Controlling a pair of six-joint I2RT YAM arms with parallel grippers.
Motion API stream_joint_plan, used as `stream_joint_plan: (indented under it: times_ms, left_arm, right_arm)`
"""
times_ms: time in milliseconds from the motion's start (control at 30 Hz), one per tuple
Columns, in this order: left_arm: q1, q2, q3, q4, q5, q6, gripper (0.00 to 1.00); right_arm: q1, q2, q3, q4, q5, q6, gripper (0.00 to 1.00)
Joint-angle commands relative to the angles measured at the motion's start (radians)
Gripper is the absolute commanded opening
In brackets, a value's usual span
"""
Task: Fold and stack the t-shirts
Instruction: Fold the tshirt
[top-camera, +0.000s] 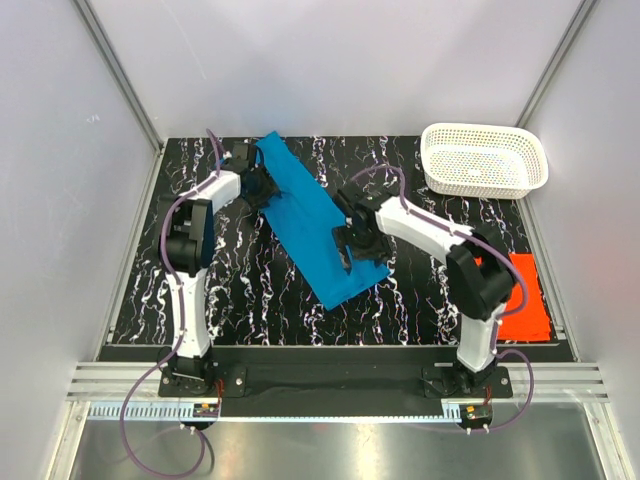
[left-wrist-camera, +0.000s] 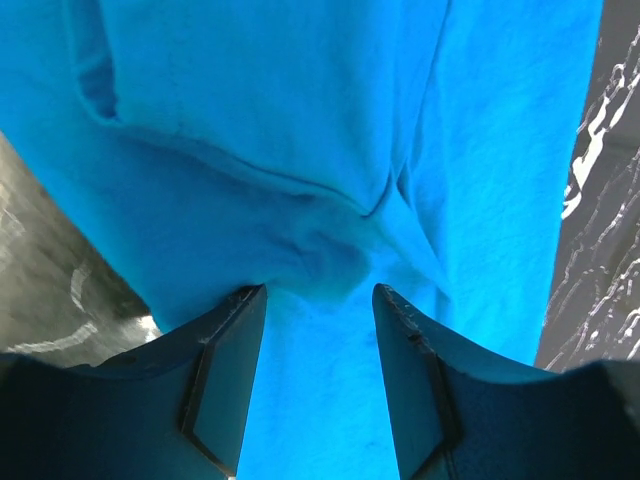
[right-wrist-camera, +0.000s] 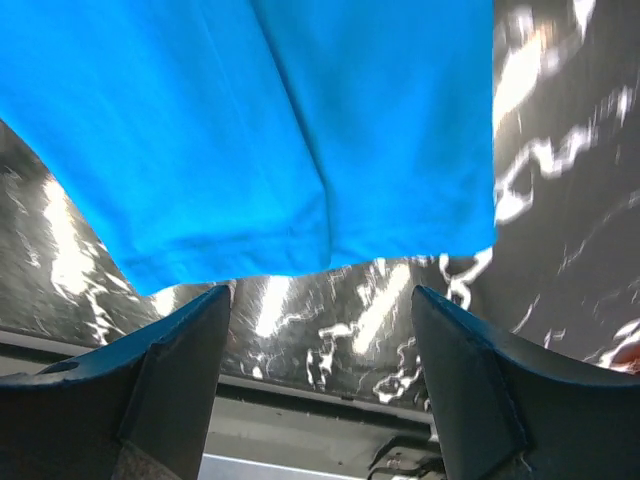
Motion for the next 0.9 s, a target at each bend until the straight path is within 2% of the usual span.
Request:
stream_joint_plan:
  times_ms: [0, 133, 267, 400, 533, 667, 867]
  left_arm:
    - [0.043, 0.061, 0.065, -0.072, 0.031, 0.15, 0.53]
    - [0.055, 0.062, 0.056, -0.104, 0.041, 0.228, 0.53]
    - [0.063, 0.052, 0.033, -0.106, 0.113, 0.288, 0.53]
    - [0.064, 0.039, 0.039, -0.115, 0.146, 0.336, 0.53]
    - [0.072, 0.071, 0.069, -0.121, 0.211, 0.38, 0.54]
    - [0.071, 0.116, 0.102, -0.141, 0.313, 0.406, 0.54]
    - [0.072, 0.107, 0.088, -0.143, 0.36, 0.435, 0.54]
  right_arm:
    - [0.002, 0.082, 0.151, -0.002, -0.015, -0.089, 0.8]
    - [0.007, 0.2, 0.232, -0.002, -0.01, -0.089, 0.8]
    - [0.033, 0.289, 0.254, 0.004, -0.024, -0.06, 0.79]
    - [0.077, 0.329, 0.253, 0.006, -0.024, -0.019, 0.79]
    - [0.116, 0.326, 0.208, 0.006, -0.079, 0.088, 0.78]
    - [0.174, 0.321, 0.139, 0.045, -0.206, 0.184, 0.78]
    - [0.269, 0.303, 0.153, 0.154, -0.392, 0.29, 0.78]
